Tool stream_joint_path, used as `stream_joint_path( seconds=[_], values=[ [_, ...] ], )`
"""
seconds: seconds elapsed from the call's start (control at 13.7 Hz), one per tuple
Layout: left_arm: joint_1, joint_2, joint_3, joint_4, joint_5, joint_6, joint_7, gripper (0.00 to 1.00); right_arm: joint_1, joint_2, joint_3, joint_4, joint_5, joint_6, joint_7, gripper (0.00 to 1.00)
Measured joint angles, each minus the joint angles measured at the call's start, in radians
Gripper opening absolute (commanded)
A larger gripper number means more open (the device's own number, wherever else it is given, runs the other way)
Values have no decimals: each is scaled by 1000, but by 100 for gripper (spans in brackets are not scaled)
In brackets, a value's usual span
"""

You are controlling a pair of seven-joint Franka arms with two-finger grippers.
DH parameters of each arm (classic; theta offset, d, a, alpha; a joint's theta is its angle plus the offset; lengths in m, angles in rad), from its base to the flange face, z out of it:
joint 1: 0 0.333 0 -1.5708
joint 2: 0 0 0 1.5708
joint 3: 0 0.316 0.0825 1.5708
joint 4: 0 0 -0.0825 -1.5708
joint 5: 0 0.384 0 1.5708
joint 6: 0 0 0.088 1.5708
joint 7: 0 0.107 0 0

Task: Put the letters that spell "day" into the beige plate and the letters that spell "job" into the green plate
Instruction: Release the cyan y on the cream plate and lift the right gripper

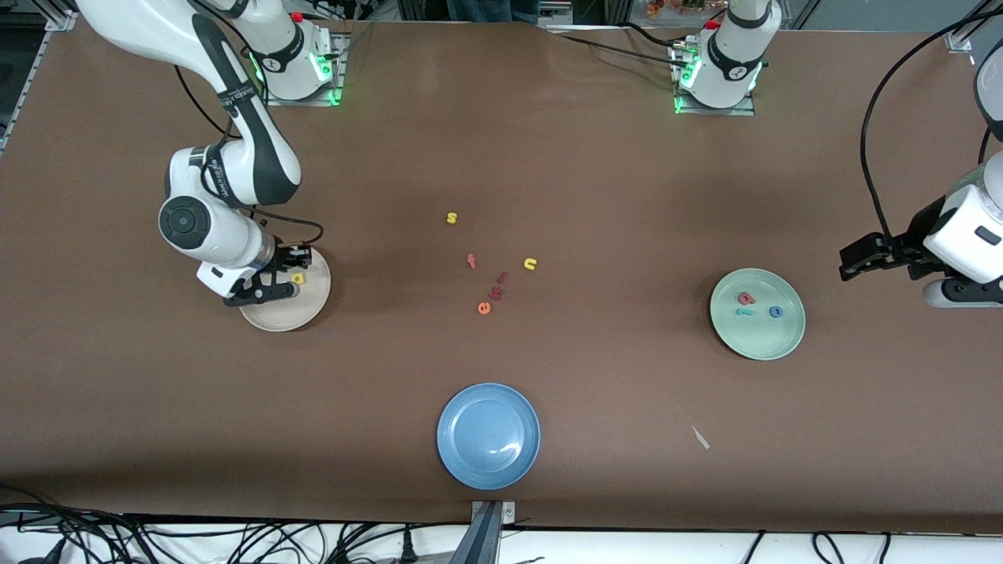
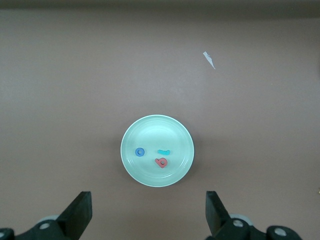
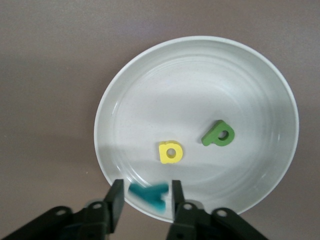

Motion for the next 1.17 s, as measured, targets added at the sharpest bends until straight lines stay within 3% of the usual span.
stream_joint_path(
  seconds=[0.51,0.73,0.88,1.17],
  values=[
    [2,1,2,-2,0,-1,0,100,0,-2,3,1,0,1,27,78],
    [5,4,4,-12,0,-1,0,100,0,-24,4,35,0,-23,36,91],
    [12,7,5,-23,0,-1,0,100,0,-45,4,122,0,-138,36,99],
    [29,13,7,-24,0,-1,1,100,0,-90,3,401,-1,-476,35,99]
  ],
)
